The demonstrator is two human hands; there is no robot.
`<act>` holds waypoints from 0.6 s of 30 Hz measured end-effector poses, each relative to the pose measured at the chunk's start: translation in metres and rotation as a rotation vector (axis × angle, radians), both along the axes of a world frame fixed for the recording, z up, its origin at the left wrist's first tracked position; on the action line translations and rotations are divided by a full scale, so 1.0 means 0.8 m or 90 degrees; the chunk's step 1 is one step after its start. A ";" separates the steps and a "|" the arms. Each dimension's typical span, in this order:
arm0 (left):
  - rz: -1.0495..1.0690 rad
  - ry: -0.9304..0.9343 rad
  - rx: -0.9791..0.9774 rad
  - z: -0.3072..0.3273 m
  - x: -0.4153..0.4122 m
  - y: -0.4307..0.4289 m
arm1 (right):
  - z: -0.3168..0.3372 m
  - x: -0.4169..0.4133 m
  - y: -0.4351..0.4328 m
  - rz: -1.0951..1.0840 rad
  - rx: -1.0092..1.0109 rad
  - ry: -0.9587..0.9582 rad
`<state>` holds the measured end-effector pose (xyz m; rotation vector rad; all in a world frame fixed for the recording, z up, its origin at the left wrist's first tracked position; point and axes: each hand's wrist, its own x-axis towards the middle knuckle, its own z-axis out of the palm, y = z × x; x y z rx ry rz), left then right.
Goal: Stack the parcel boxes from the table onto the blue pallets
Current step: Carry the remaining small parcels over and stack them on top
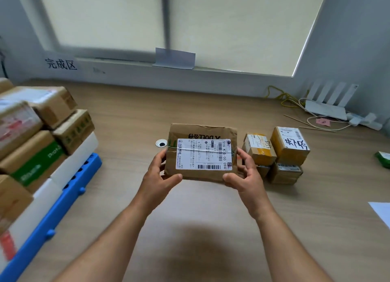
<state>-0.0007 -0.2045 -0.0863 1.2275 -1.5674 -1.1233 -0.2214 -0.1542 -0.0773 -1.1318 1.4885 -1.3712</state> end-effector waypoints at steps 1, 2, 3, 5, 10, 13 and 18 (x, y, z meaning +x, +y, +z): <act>0.005 -0.008 -0.014 0.007 0.007 0.007 | 0.006 0.005 0.003 0.007 -0.010 -0.005; 0.009 -0.022 -0.028 0.014 0.015 0.013 | 0.012 0.010 0.007 0.012 -0.021 -0.007; 0.012 -0.042 -0.041 0.022 0.022 0.019 | 0.018 0.015 0.009 0.016 -0.031 -0.011; 0.023 -0.092 -0.073 0.036 0.038 0.030 | 0.031 0.026 0.015 0.029 -0.053 -0.037; 0.076 -0.191 -0.156 0.064 0.084 0.054 | 0.058 0.054 0.029 0.078 -0.099 -0.071; 0.121 -0.257 -0.209 0.080 0.109 0.067 | 0.070 0.069 0.036 0.094 -0.113 -0.077; 0.174 -0.352 -0.286 0.102 0.144 0.074 | 0.093 0.090 0.040 0.113 -0.129 -0.075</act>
